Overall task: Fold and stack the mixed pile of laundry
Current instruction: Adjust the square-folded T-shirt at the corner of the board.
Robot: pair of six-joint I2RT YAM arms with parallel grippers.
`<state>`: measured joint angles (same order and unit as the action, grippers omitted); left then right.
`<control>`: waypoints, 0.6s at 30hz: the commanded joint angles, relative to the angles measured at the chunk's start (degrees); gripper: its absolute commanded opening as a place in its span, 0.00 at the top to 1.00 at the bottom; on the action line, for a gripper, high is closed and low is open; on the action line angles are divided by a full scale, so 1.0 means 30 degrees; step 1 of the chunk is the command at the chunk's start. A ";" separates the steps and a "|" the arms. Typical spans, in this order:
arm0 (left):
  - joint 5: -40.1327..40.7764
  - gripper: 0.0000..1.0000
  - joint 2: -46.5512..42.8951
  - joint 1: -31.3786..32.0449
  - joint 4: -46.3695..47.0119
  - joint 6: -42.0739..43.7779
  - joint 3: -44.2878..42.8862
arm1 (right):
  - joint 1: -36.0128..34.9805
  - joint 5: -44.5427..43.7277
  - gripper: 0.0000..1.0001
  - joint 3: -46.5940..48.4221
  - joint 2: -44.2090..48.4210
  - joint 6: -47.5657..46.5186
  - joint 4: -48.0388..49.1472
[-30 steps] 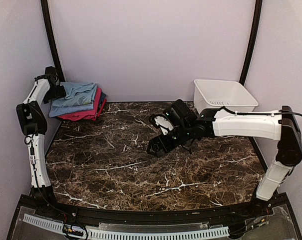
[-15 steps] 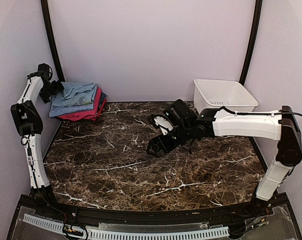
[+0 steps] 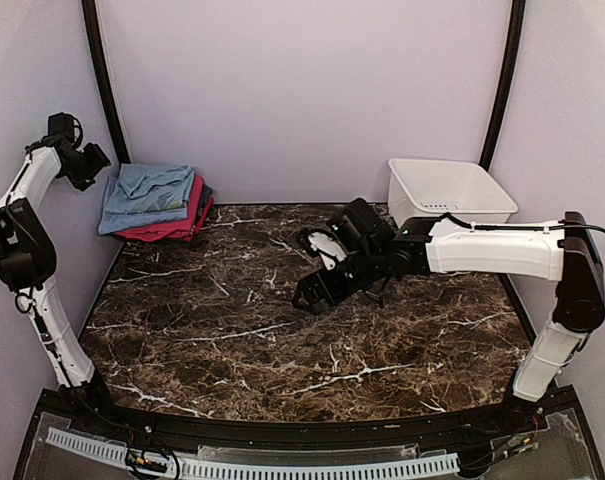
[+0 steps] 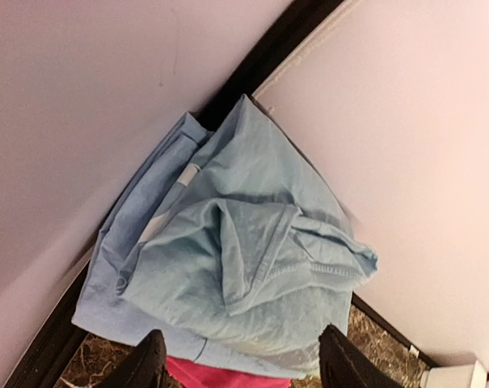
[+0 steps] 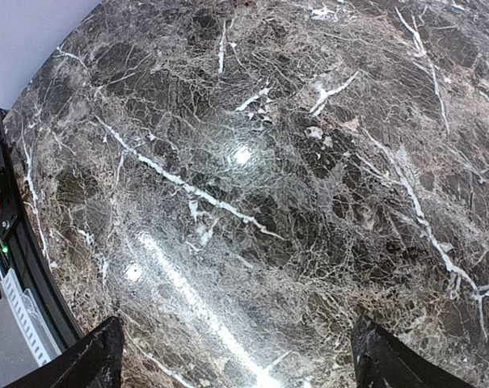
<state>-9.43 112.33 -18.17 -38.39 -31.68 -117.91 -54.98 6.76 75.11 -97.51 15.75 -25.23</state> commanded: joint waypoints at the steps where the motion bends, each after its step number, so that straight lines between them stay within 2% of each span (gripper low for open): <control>1: -0.1438 0.39 -0.1963 0.0149 0.2328 -0.0955 0.3043 | 0.0104 0.0264 0.06 -0.0105 0.0139 0.0171 0.0754; 4: -0.1735 0.43 -0.2371 0.0390 0.3212 -0.1449 0.4775 | 0.0104 0.0296 0.06 -0.0177 0.0136 0.0193 0.0850; 8: -0.2188 0.49 -0.2053 0.0575 0.3924 -0.1807 0.5664 | 0.0121 0.0307 0.06 -0.0286 0.0132 0.0215 0.0931; 13: -0.2691 0.55 -0.1243 0.0756 0.5260 -0.1908 0.5982 | 0.0105 0.0294 0.06 -0.0423 0.0133 0.0284 0.0983; 18: -0.2890 0.57 -0.0323 0.0762 0.5765 -0.2364 0.5724 | 0.0105 0.0289 0.06 -0.0431 0.0024 0.0394 0.1028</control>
<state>-16.67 110.17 -16.10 -24.40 -37.41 -100.33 -54.98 7.33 74.43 -97.51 16.14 -23.97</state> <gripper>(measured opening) 0.435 0.939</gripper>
